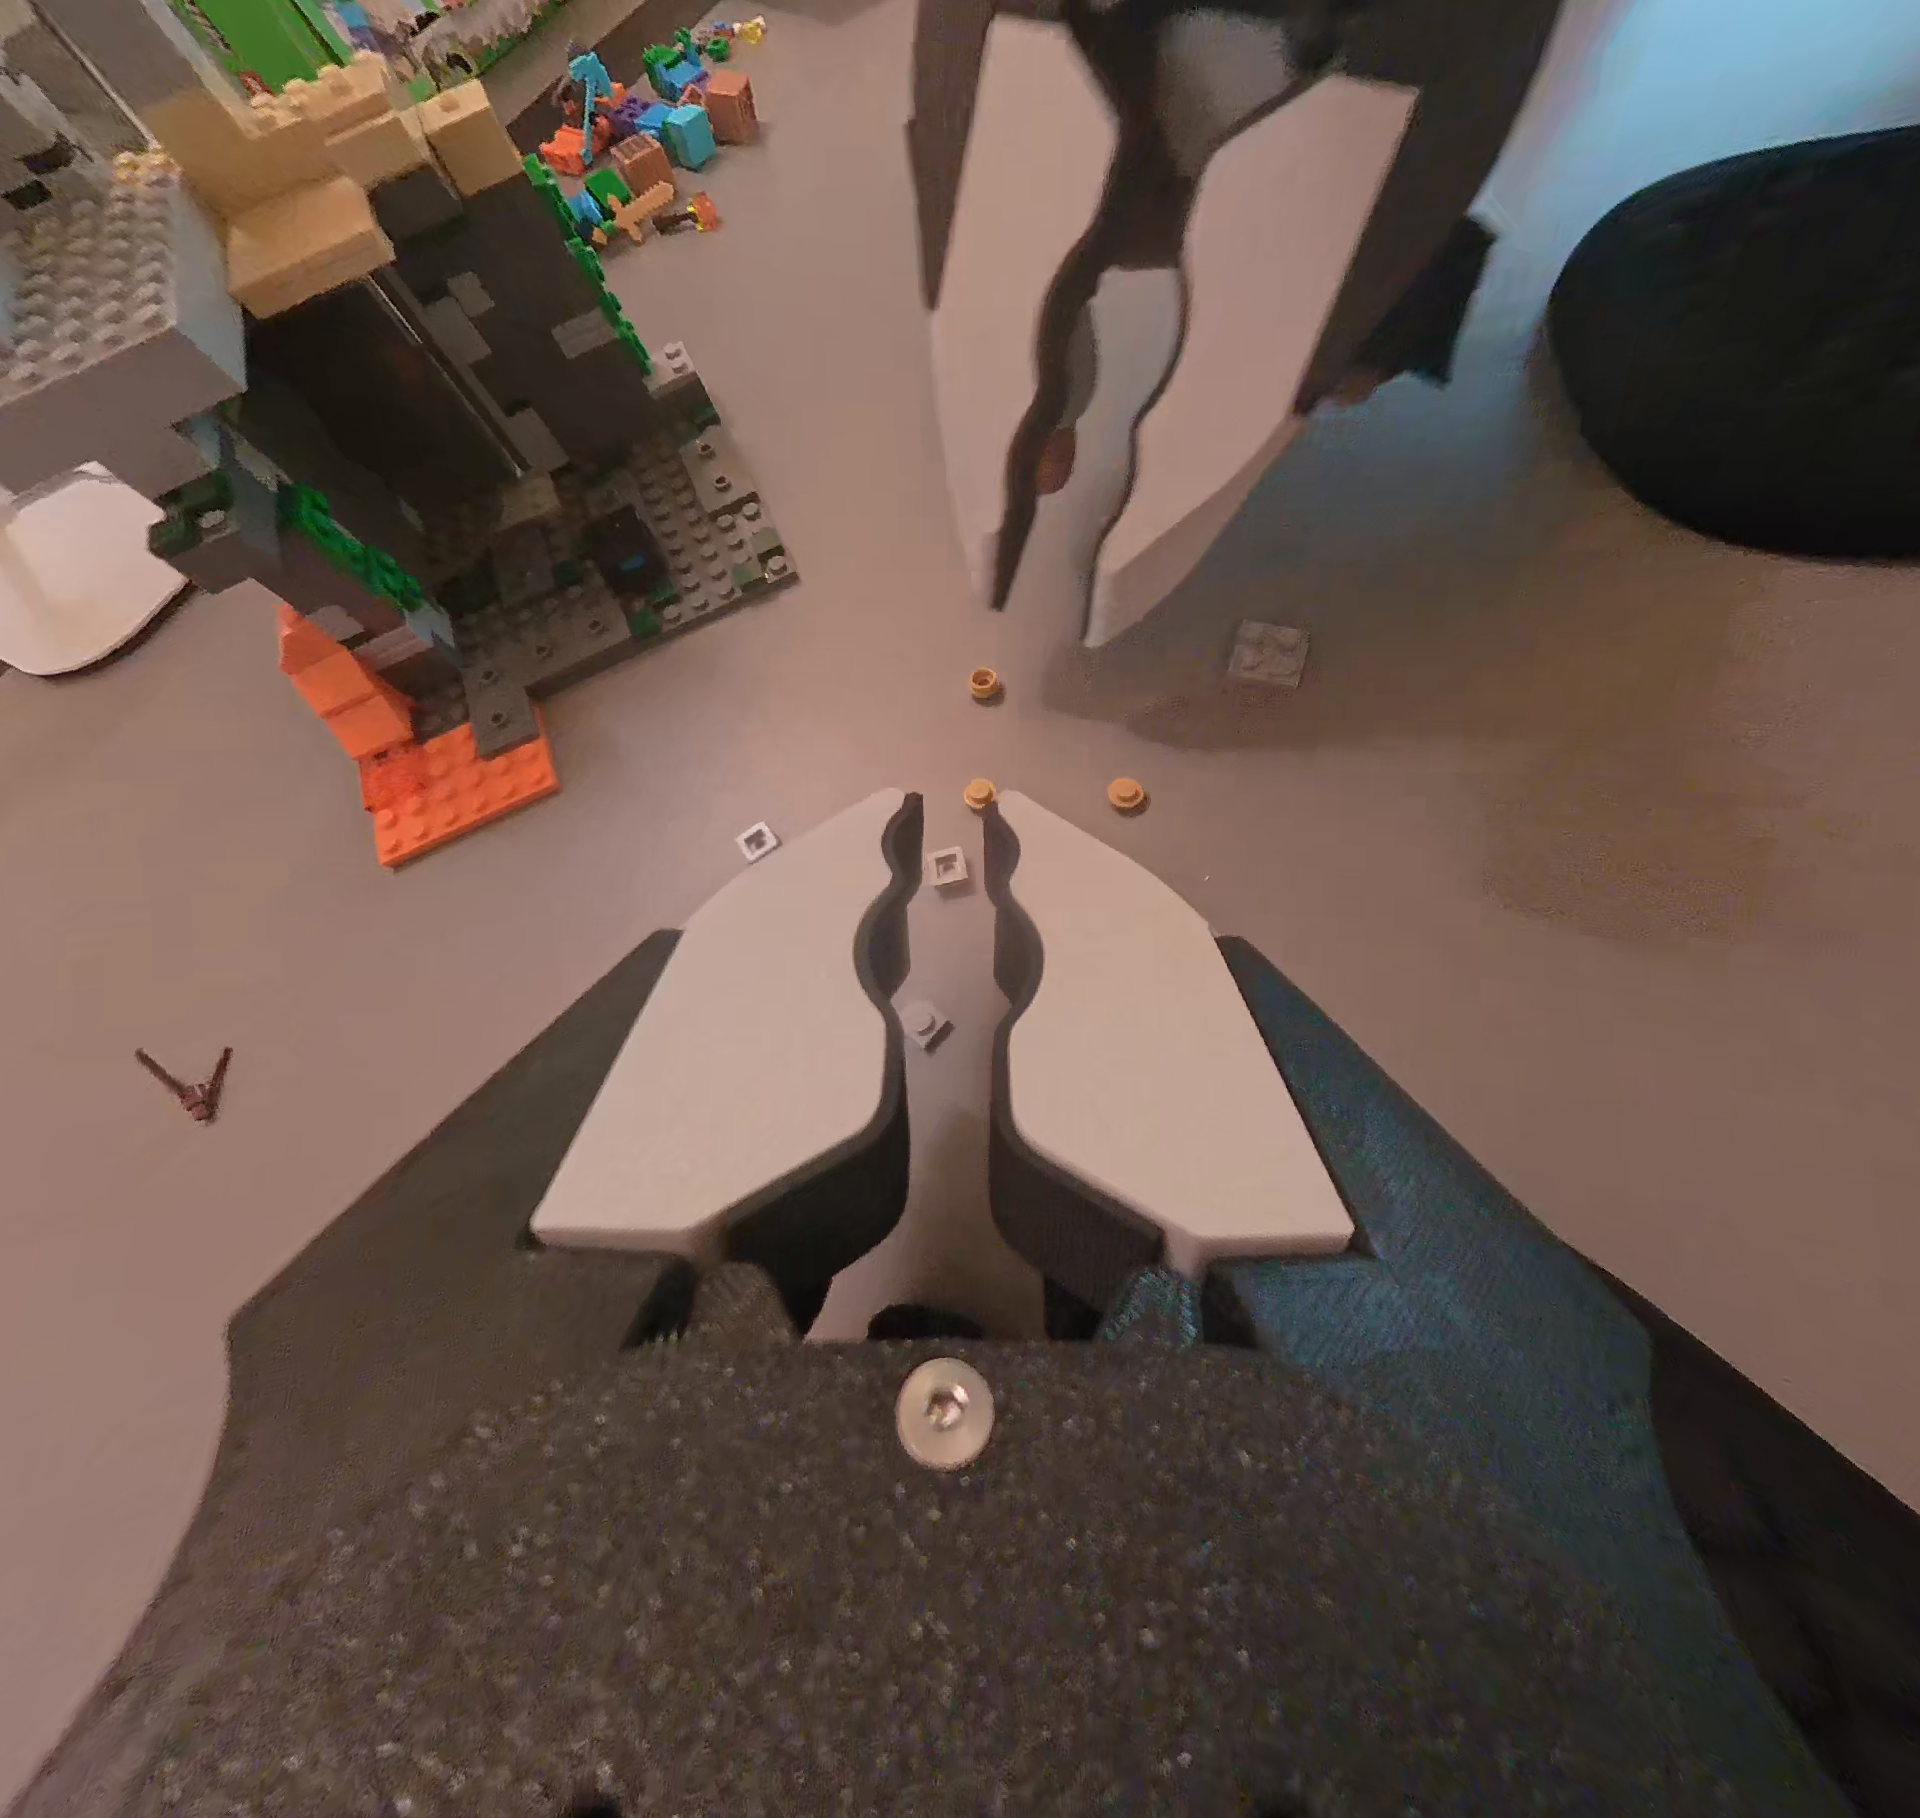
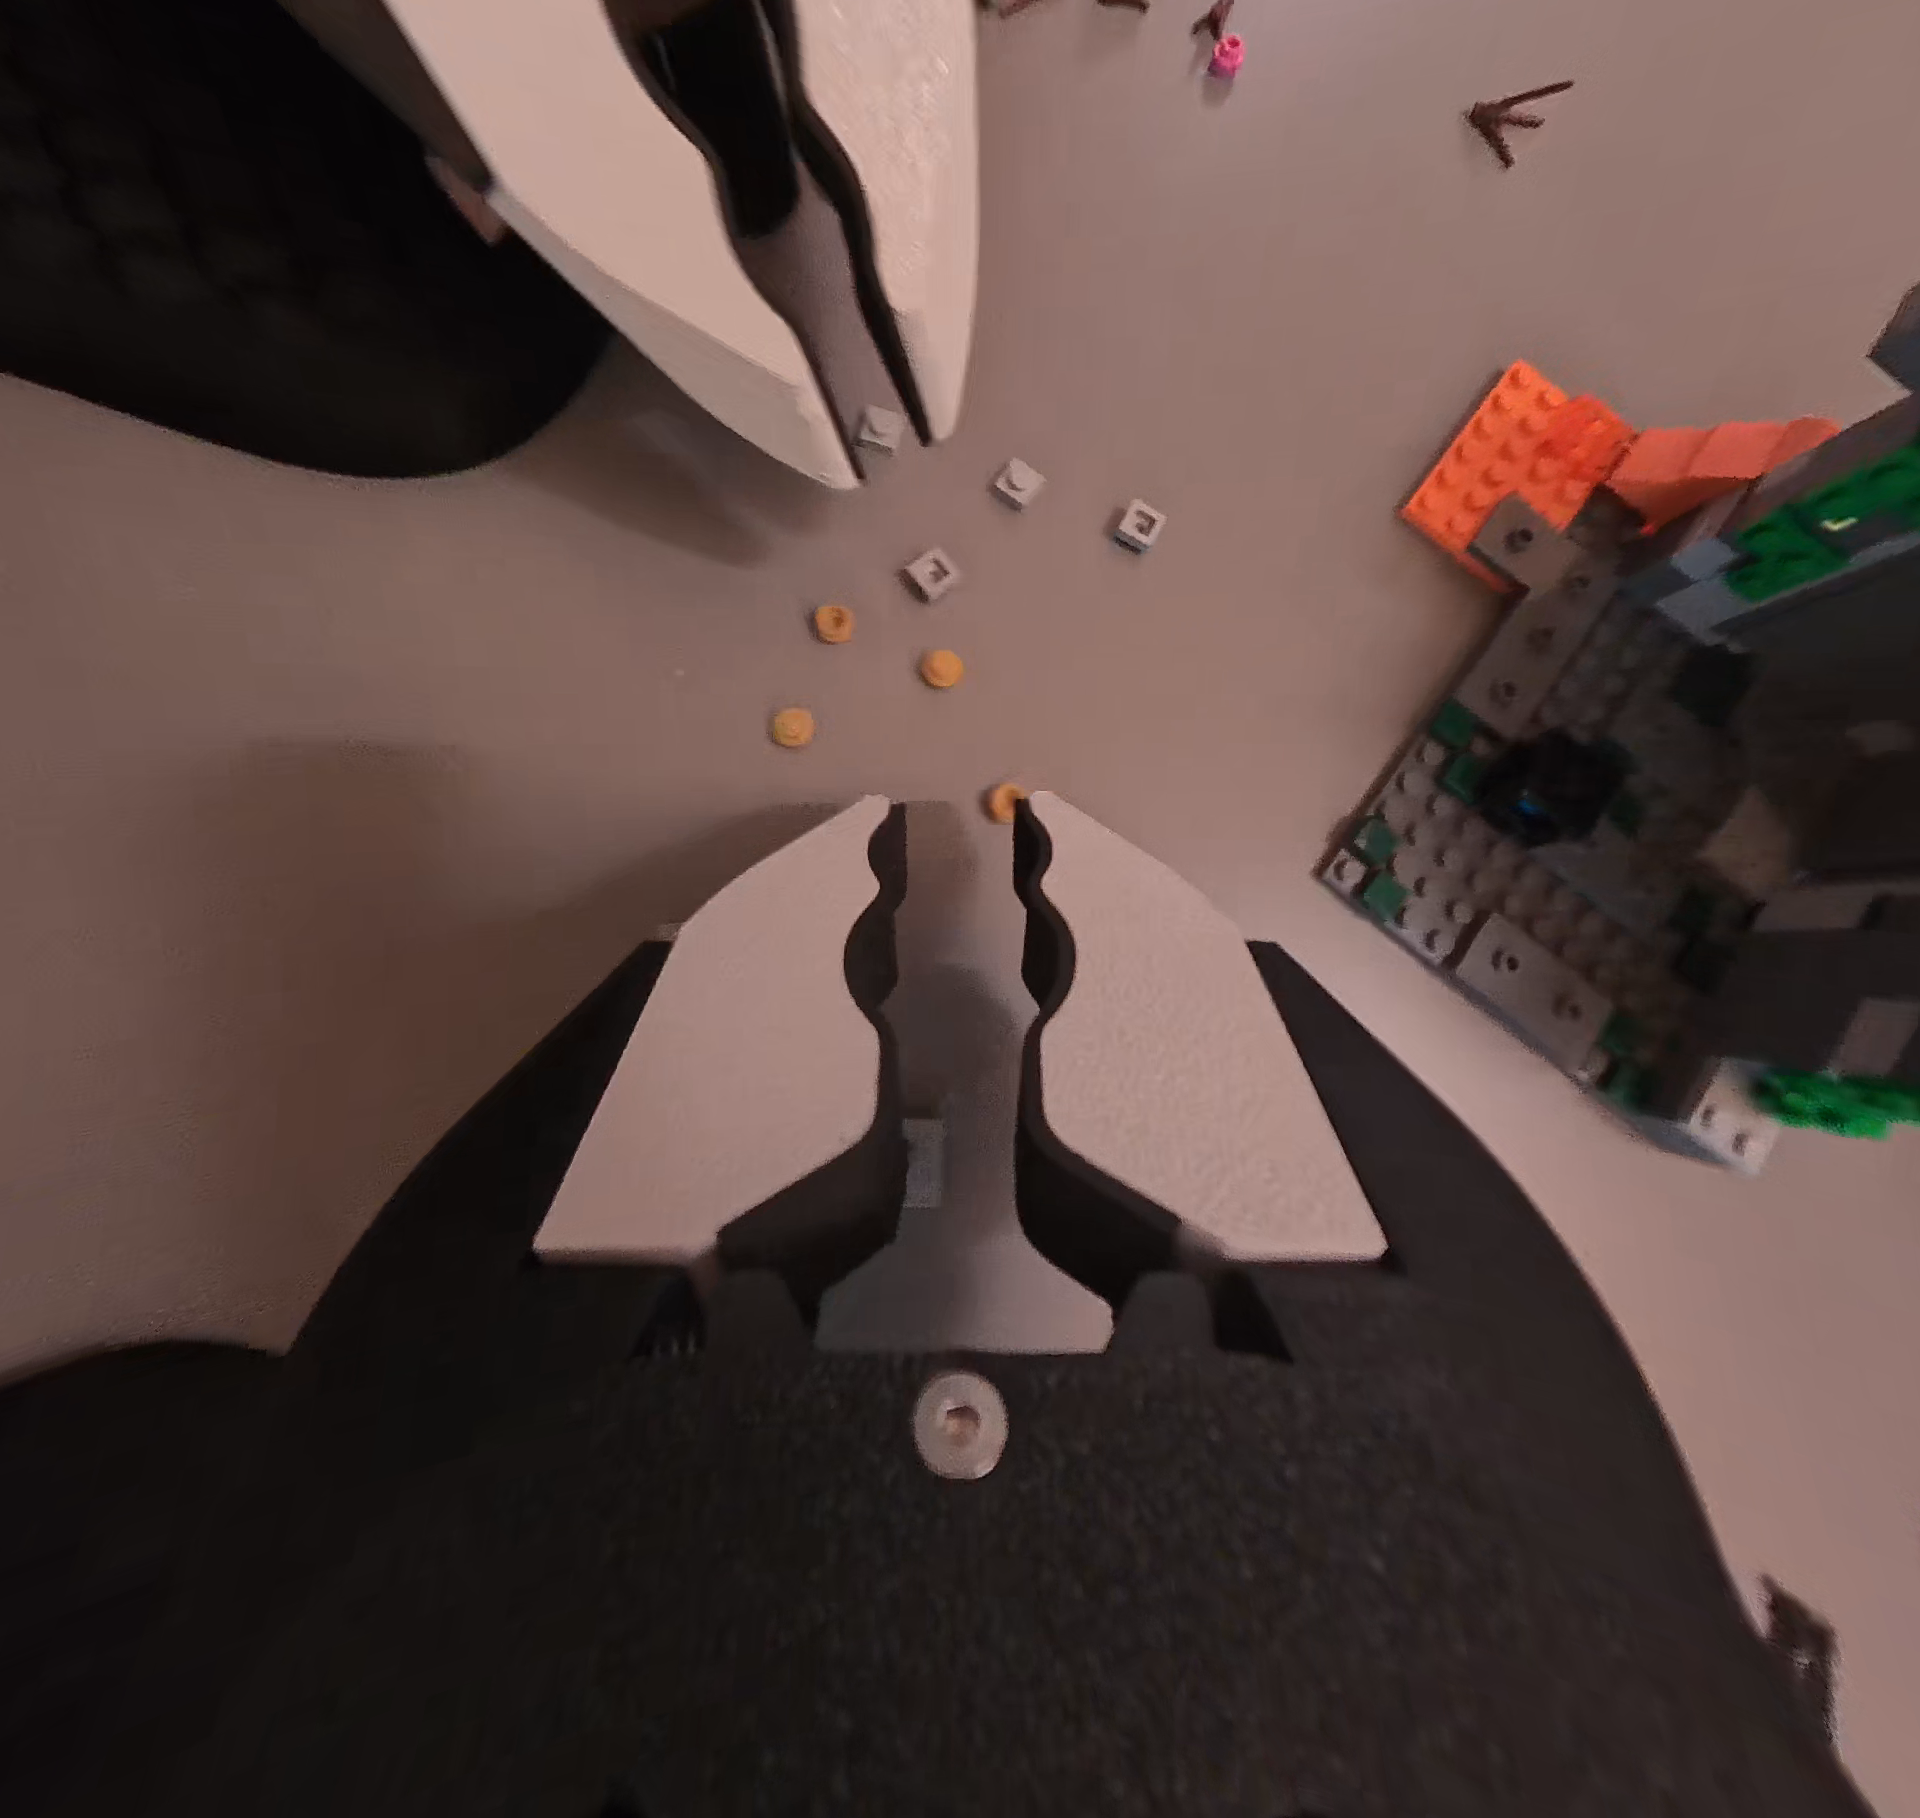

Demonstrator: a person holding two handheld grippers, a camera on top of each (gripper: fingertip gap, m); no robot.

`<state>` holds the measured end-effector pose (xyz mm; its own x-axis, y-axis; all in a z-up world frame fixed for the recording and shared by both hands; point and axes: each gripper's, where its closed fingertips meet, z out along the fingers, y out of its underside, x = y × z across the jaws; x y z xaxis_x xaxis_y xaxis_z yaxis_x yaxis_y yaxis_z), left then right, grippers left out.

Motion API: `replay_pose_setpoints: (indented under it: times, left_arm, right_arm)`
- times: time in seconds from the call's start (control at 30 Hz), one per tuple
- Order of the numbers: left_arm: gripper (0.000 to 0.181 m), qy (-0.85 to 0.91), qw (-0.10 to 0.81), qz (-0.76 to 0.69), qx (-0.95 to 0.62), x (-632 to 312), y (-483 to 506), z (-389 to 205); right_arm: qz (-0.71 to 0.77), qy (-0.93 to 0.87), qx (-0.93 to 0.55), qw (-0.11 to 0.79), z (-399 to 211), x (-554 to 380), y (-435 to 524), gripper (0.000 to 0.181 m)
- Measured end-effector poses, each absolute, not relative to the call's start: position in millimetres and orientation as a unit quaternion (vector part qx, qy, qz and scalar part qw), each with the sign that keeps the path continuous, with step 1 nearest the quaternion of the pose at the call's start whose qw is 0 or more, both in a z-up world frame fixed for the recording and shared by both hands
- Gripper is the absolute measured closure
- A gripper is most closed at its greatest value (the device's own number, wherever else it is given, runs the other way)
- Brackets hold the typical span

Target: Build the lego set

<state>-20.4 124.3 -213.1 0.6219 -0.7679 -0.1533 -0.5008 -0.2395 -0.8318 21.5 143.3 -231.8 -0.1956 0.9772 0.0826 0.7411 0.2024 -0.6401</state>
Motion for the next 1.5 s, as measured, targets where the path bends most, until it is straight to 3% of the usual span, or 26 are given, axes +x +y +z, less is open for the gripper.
replay_pose_setpoints:
  times: [0.33,0.7,0.9,1.1,1.3,1.5]
  left_arm:
    - [0.172,0.405,0.468,-0.152,-0.771,-22.9,122.7,-211.1]
    - [0.172,0.416,0.457,-0.144,-0.773,-21.0,121.5,-216.6]
    - [0.171,0.419,0.454,-0.141,-0.774,-20.4,121.3,-218.2]
    - [0.171,0.418,0.457,-0.142,-0.772,-21.0,121.2,-217.1]
    - [0.171,0.419,0.457,-0.142,-0.772,-21.2,120.6,-217.3]
    - [0.171,0.424,0.456,-0.139,-0.77,-20.5,119.6,-218.1]
  right_arm:
    - [0.225,-0.756,-0.579,0.208,-251.4,11.9,154.5,0.174]
    - [0.222,-0.768,-0.567,0.198,-251.2,20.7,146.5,0.175]
    - [0.156,-0.804,-0.545,0.18,-248.3,34.9,154.1,0.164]
    - [0.212,-0.798,-0.531,0.191,-236.1,3.3,141.3,0.164]
    - [0.171,-0.803,-0.544,0.174,-250.0,-0.6,149.5,0.163]
    - [0.162,-0.784,-0.575,0.169,-249.8,9.4,164.8,0.147]
